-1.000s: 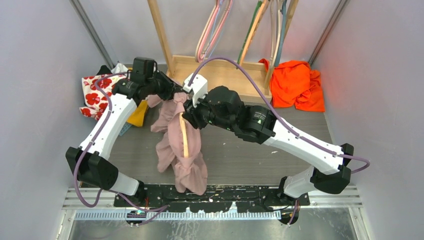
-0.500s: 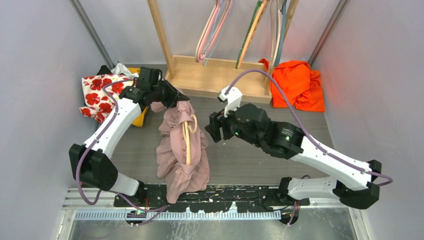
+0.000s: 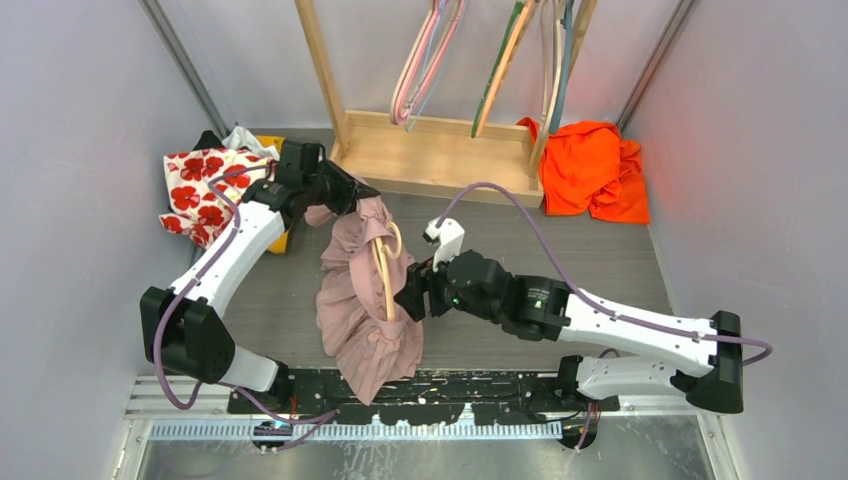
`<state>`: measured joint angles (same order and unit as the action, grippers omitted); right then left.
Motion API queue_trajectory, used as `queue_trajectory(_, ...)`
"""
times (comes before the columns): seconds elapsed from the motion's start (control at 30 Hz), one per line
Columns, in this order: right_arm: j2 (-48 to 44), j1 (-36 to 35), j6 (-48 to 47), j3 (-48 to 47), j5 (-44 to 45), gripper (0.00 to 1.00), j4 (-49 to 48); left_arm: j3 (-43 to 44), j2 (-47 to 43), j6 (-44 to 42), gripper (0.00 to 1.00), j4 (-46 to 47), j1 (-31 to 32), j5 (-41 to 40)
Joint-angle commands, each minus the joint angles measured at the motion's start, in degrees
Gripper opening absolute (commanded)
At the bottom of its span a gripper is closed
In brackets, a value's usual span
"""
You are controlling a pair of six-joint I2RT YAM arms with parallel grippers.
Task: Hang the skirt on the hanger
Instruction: Place the hanger at the clothesline.
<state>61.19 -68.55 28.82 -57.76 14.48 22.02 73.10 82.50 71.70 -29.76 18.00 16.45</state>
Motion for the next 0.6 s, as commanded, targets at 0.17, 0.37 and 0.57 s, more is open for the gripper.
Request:
queue_trajectory(0.17, 4.4, -3.8, 3.0, 2.8, 2.8, 0.66, -17.4, 0.8, -2.4, 1.6, 0.00, 4.4, -0.2, 0.1)
queue_trajectory(0.37, 9.9, -3.8, 2.6, -0.2, 6.9, 0.64, -17.2, 0.2, -3.4, 2.3, 0.00, 5.0, -0.2, 0.2)
queue_trajectory(0.57, 14.0, -3.7, 3.0, -3.4, 8.3, 0.49, -15.8, 0.0, -5.3, 2.6, 0.00, 4.6, -0.3, 0.2)
